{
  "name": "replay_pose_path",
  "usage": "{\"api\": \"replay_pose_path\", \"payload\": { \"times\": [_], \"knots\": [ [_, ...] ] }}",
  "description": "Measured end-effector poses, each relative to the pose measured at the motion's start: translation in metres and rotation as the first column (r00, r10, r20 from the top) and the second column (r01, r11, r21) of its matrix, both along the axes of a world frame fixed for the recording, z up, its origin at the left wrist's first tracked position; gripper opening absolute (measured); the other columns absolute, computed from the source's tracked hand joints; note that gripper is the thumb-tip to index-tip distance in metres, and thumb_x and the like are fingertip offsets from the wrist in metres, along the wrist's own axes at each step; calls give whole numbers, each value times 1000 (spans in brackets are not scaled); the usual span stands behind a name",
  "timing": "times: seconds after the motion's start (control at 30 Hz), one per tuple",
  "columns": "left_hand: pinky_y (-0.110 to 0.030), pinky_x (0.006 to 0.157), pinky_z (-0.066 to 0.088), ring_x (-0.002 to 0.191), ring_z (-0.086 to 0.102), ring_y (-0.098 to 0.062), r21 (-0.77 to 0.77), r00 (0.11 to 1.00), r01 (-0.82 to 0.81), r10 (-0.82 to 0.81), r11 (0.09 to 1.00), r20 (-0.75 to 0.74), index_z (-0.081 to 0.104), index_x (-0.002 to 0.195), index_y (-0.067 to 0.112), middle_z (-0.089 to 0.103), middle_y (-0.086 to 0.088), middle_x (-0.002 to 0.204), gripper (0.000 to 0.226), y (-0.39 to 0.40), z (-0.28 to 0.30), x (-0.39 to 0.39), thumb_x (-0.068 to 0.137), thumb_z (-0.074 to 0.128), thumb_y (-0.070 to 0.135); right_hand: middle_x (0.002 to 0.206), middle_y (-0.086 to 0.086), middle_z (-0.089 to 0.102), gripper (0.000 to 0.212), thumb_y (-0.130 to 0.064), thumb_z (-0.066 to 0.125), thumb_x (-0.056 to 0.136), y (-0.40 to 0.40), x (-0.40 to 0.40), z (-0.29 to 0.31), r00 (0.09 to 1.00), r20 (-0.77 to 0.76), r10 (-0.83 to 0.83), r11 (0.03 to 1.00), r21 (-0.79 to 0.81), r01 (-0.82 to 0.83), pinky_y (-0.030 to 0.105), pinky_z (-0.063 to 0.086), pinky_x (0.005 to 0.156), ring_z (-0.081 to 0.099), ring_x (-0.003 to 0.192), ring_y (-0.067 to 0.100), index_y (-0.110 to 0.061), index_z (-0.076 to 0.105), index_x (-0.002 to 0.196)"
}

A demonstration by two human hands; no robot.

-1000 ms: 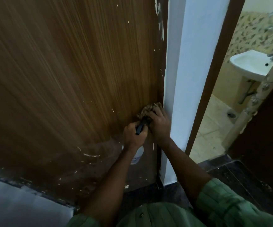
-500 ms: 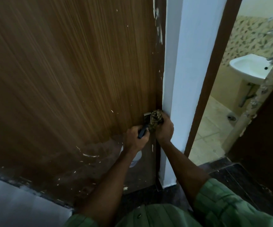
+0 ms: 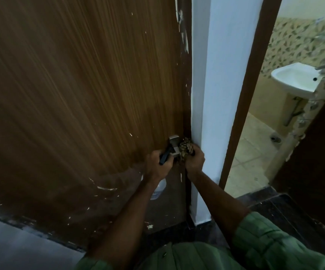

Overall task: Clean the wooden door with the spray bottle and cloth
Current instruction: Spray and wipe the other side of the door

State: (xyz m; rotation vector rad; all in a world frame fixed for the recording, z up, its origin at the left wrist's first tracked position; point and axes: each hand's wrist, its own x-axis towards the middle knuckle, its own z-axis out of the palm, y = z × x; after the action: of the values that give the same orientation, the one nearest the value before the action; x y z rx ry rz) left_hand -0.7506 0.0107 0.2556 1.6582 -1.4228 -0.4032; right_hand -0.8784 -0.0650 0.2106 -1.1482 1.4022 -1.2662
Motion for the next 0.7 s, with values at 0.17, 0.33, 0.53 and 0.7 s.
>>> {"api": "replay_pose_path", "payload": {
  "times": [0.17,0.33,0.53,0.7],
  "knots": [
    [-26,52,39,48,51,-8,103,999,-41,39,994,24,58,65,28,54,8,55,37,-3,-4,4,97,74,23,126,1,69,34,-19,62,101,-7,8,5,987,154,-55,984,176,27,36,53,105,62,113,20,-18,64,135],
    [-18,50,40,49,52,-6,95,1000,3,-2,995,-10,66,75,20,58,5,60,25,0,-3,5,99,72,19,121,18,67,28,-11,54,105,11,21,-18,915,402,-32,911,388,-138,28,58,67,67,89,22,-2,60,131],
    [-14,47,34,45,52,-5,23,1000,-18,18,1000,2,54,61,31,50,11,49,44,2,-1,17,96,75,14,113,15,75,20,-14,61,102,13,35,-34,831,551,-81,925,352,-144,47,59,95,73,103,32,-10,73,117],
    [-22,46,32,42,46,-11,-16,998,-51,52,999,24,48,57,31,45,9,47,49,9,-4,32,95,77,17,124,13,68,30,-19,49,107,9,34,-38,839,502,-212,903,429,-29,46,56,100,67,112,30,-9,62,132]
  ]
}}
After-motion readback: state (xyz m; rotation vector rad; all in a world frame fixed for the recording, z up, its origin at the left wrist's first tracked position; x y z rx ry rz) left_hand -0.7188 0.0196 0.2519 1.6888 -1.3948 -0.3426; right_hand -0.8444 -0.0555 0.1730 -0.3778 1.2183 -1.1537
